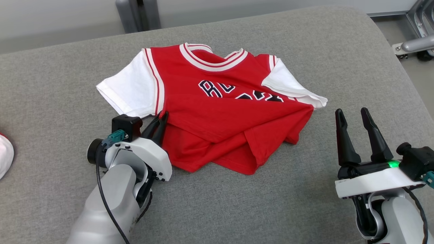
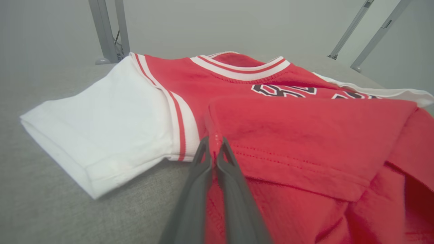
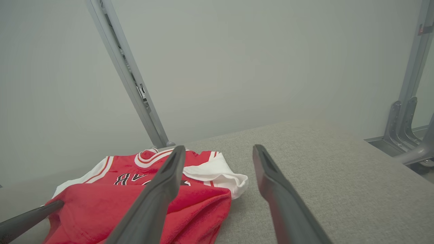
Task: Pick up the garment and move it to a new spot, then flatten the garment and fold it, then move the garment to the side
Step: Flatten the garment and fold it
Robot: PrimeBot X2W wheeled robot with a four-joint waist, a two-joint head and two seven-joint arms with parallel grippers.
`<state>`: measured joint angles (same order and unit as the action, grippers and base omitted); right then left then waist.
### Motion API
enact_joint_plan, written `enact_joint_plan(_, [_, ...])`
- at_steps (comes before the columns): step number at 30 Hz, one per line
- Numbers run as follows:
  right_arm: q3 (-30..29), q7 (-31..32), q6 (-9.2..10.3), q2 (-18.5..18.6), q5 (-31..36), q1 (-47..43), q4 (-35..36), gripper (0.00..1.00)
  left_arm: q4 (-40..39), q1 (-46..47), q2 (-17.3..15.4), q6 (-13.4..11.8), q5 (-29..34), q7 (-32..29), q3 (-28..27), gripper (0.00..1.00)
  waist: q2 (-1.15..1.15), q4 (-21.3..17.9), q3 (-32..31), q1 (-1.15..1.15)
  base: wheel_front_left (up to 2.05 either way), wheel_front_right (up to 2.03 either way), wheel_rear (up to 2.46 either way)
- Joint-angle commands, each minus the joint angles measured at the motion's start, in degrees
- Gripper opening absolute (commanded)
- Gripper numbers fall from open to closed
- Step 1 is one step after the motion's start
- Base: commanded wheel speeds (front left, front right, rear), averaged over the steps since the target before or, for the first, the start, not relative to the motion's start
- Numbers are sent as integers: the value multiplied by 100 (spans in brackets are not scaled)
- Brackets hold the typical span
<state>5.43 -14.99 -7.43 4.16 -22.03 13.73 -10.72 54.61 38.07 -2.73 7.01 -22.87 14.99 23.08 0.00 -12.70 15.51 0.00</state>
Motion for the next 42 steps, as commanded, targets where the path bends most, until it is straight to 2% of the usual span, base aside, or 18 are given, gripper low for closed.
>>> enact_joint_plan(1, [-44, -30, -11, 22, 36, 56, -35, 100, 21, 119, -30, 26, -56, 25, 5, 0, 0, 29, -20, 0, 0, 0, 0])
enact_joint_plan(6, [-62, -30, -12, 31, 47, 21, -46, 100, -287, 63, -62, -73, -35, 25, -207, 0, 0, 131, -122, 0, 0, 0, 0])
enact_joint_plan(18, [-126, -30, -12, -2, 109, -185, -149, 100, -1428, -366, -714, -261, 30, 25, -1235, 0, 0, 435, -691, 0, 0, 0, 0])
enact_joint_plan(26, [-147, -30, -12, -54, 132, -321, -206, 100, -1220, -386, -1227, -280, -32, -36, -1554, 0, 0, 548, -959, 0, 0, 0, 0])
enact_joint_plan(32, [-49, -30, -12, -76, 143, -278, -188, 100, -926, -58, -1343, -384, 85, -67, -1499, 0, 0, 548, -928, 0, 0, 0, 0])
enact_joint_plan(33, [-30, -30, -12, -78, 140, -256, -187, 100, -853, -3, -1301, -428, 94, -60, -1482, 31, 0, 539, -908, 0, 0, 0, 0])
enact_joint_plan(34, [-16, -30, -12, -79, 137, -235, -187, 100, -757, 42, -1275, -490, 136, -71, -1452, 100, 0, 526, -887, 0, 0, 0, 0])
enact_joint_plan(39, [100, -30, -12, -83, 100, -180, -214, 100, -41, 343, -1188, -879, 281, -412, -1326, 100, 0, 454, -804, 0, 0, 0, 0])
enact_joint_plan(42, [136, -30, -12, -84, 85, -176, -220, 100, 220, 488, -1139, -985, 291, -381, -1307, 100, 0, 428, -785, 0, 0, 0, 0])
